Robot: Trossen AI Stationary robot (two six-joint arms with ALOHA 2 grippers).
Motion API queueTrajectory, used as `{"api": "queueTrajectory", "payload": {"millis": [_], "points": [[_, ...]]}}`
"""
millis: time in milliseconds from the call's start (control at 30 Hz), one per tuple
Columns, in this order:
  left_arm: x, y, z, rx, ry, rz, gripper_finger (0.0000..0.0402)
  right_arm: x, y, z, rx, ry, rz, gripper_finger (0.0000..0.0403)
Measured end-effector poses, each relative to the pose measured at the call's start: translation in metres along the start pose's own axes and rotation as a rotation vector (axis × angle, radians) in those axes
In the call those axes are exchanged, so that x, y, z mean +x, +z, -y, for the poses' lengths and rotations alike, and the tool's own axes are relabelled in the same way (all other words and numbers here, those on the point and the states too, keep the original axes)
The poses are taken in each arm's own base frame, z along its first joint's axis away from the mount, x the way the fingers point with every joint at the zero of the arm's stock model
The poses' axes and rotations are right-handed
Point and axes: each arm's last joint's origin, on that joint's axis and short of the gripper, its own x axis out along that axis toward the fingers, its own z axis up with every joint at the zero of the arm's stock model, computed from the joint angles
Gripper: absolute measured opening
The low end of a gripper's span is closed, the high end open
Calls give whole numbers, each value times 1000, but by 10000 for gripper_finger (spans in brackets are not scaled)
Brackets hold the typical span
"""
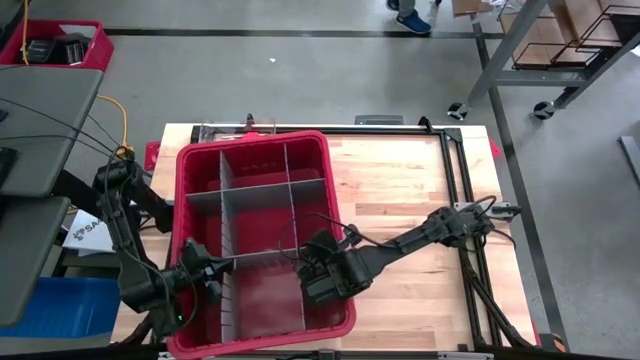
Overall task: Sort blocks
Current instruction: Move the transparent bin from the top left to the bottom left
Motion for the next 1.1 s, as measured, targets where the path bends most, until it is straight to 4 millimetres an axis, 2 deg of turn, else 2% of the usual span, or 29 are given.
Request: {"api": "queueTrajectory", "payload": {"millis": [100,200,367,467,533,667,800,867,967,1033,1100], "points": [[-3,4,3,-44,8,-30,0,-2,0,0,-7,14,-6,0],[-17,23,7,-72,-10,-59,0,-12,9,7,6,30,-13,0],[-48,73,11,-5,-97,-34,0,-47,43,29,36,128,26,0],[-62,104,8,14,-176,-33,0,-47,70,41,31,213,-22,0],[-72,127,4,-23,-232,27,0,-36,92,47,15,311,-96,0],[-95,179,-12,-70,-338,247,0,5,139,67,-18,483,-187,0],[-114,220,-28,-22,-380,343,0,49,178,104,1,415,-161,0],[-120,231,-30,9,-396,358,0,68,197,129,41,350,-131,0],[-125,239,-30,42,-414,377,0,97,216,163,127,275,-154,0],[-126,240,-27,55,-414,390,0,116,223,177,168,263,-176,0],[-127,238,-22,57,-411,396,0,130,222,181,179,250,-211,0]]}}
